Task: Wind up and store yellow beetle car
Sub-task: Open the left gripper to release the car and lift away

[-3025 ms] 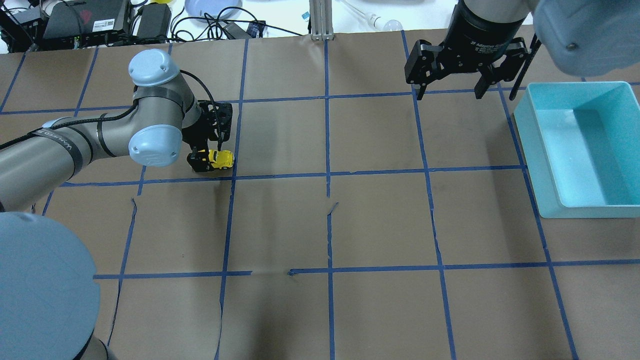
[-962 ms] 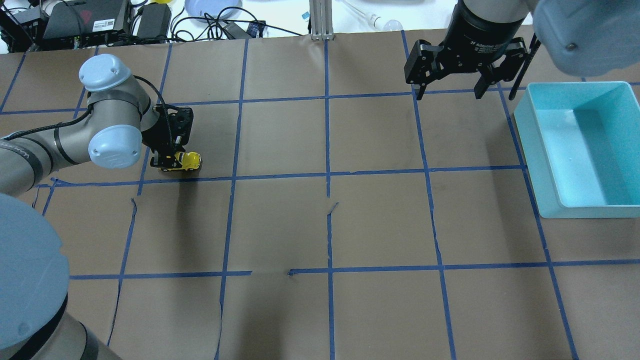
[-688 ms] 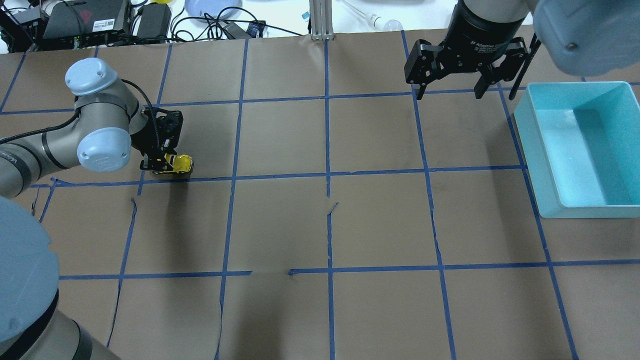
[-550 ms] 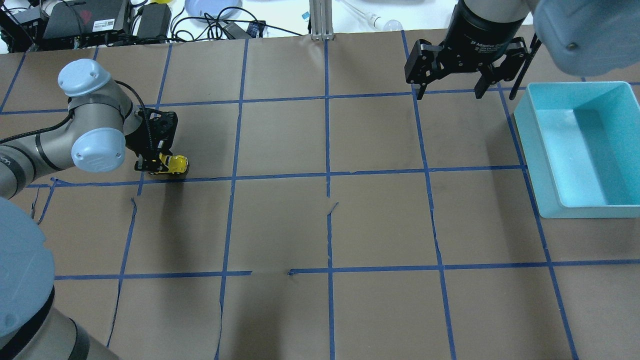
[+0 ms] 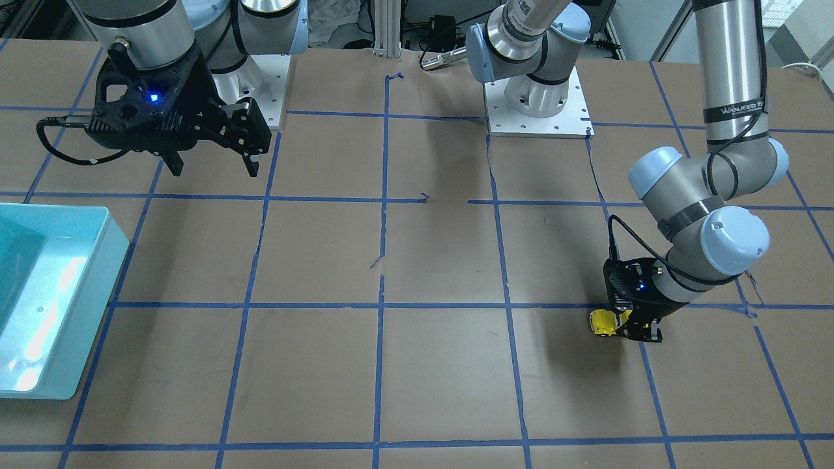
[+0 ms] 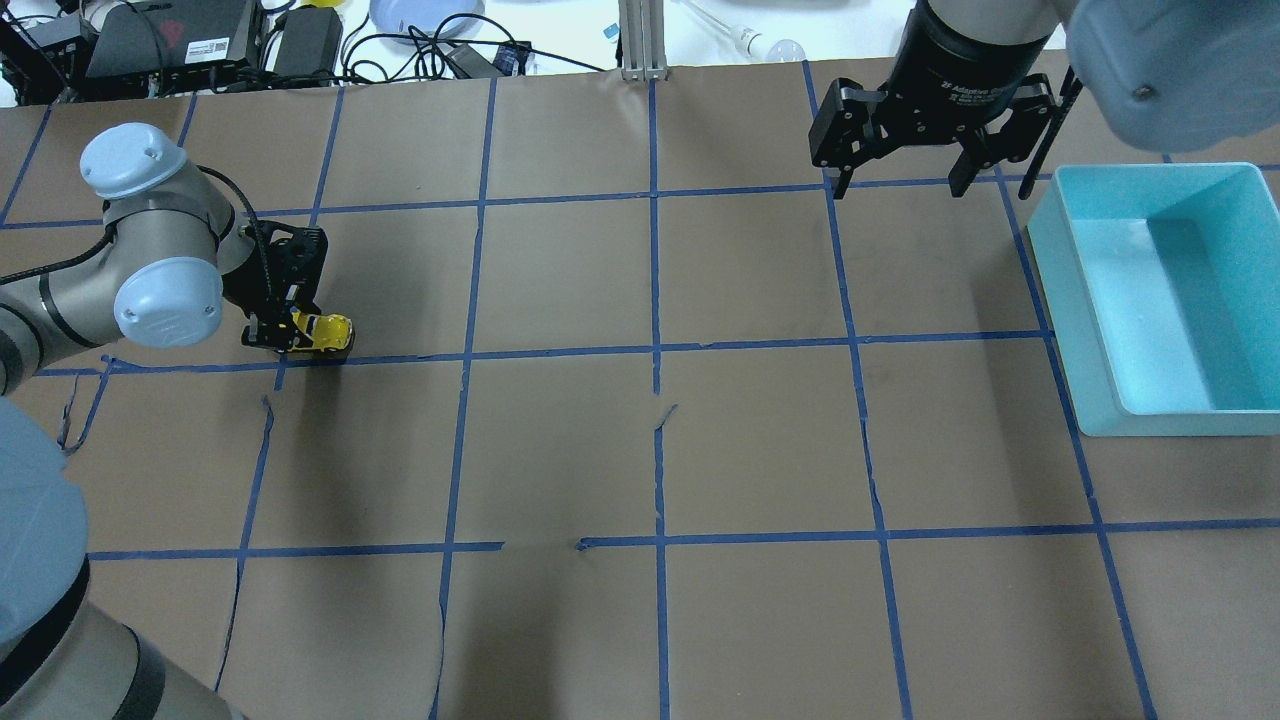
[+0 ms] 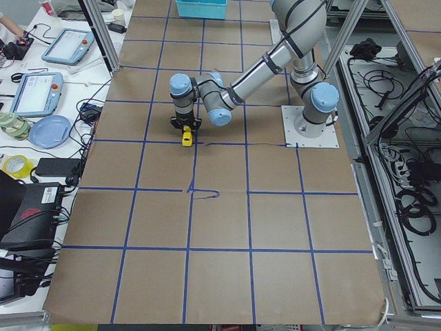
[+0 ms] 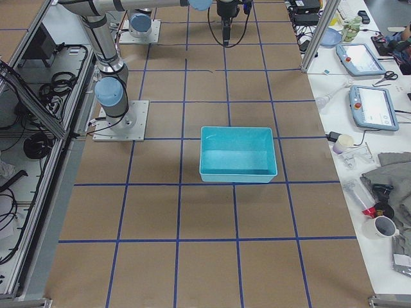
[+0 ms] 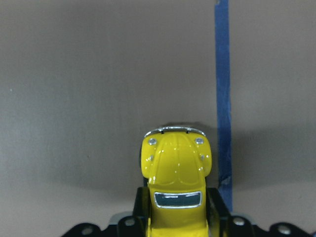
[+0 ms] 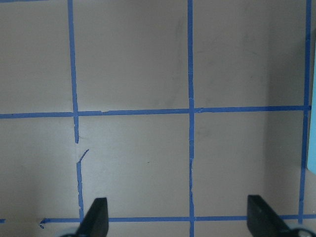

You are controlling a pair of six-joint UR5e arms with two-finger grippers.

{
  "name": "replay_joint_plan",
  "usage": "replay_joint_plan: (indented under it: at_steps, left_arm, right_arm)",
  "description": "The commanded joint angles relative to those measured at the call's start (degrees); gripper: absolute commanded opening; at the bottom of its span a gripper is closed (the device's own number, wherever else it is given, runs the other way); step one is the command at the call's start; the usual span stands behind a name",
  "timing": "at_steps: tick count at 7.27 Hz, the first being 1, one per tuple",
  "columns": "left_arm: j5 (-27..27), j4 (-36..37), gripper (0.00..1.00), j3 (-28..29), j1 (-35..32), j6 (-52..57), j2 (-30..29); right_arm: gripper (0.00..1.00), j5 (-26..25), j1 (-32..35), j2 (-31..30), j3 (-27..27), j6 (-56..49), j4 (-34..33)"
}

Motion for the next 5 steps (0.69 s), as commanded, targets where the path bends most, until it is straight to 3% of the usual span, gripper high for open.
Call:
replay_joint_plan:
  at_steps: [1,5]
  left_arm:
    - [-0.35,-0.05,0.80,0.13,0.19,0.01,0.40]
    - [-0.27,-0.57,0.80,0.22,0.02,-0.07,0.93]
  right_arm:
    - [1.00,0.09,0.03,0.00,0.00,0.00,0.00]
    - [1.00,0.00,0.03,0.00,0.00,0.00,0.00]
